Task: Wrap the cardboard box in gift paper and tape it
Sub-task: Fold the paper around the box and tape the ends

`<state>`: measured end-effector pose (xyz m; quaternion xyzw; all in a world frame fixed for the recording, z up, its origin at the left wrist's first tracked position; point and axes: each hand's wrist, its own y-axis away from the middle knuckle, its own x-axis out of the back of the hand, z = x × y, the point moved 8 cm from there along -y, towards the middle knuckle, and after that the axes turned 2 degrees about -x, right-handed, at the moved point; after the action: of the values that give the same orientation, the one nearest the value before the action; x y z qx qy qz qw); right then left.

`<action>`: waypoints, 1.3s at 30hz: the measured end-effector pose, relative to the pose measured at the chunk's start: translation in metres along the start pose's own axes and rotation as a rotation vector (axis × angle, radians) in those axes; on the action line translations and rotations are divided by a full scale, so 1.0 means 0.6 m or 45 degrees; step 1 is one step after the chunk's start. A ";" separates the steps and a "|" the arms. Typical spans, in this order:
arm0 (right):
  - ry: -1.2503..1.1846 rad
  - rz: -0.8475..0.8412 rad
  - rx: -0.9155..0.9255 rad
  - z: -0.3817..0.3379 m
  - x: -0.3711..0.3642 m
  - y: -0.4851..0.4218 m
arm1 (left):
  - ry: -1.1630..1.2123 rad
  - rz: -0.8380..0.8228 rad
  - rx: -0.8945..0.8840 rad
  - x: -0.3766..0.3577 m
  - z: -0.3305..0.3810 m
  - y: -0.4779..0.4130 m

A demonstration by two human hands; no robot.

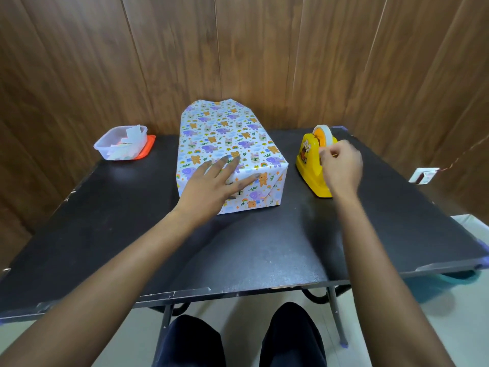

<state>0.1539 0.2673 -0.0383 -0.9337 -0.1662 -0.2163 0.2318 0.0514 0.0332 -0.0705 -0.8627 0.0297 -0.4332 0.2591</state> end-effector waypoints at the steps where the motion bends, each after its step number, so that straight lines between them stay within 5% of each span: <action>1: 0.178 0.028 -0.003 0.003 0.010 -0.023 | 0.006 -0.006 0.001 -0.001 0.000 0.001; 3: 0.463 -0.166 -0.150 0.030 0.001 -0.062 | 0.013 -0.006 0.002 0.000 0.000 0.001; 7: 0.267 -0.480 -0.373 0.053 -0.021 -0.080 | 0.030 -0.001 0.018 0.002 -0.002 -0.003; 15: -0.152 -0.493 -0.573 0.046 -0.008 -0.087 | 0.046 -0.065 0.053 0.000 -0.004 -0.005; 27: -0.366 -0.556 -0.754 0.108 -0.018 -0.025 | 0.103 -0.038 0.063 0.001 -0.006 -0.006; 39: -1.281 -0.470 -1.133 0.118 -0.062 0.056 | 0.098 -0.090 0.052 -0.001 -0.004 -0.006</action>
<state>0.1594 0.2673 -0.1248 -0.8832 -0.3050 0.1593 -0.3188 0.0484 0.0355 -0.0683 -0.8405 0.0002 -0.4755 0.2598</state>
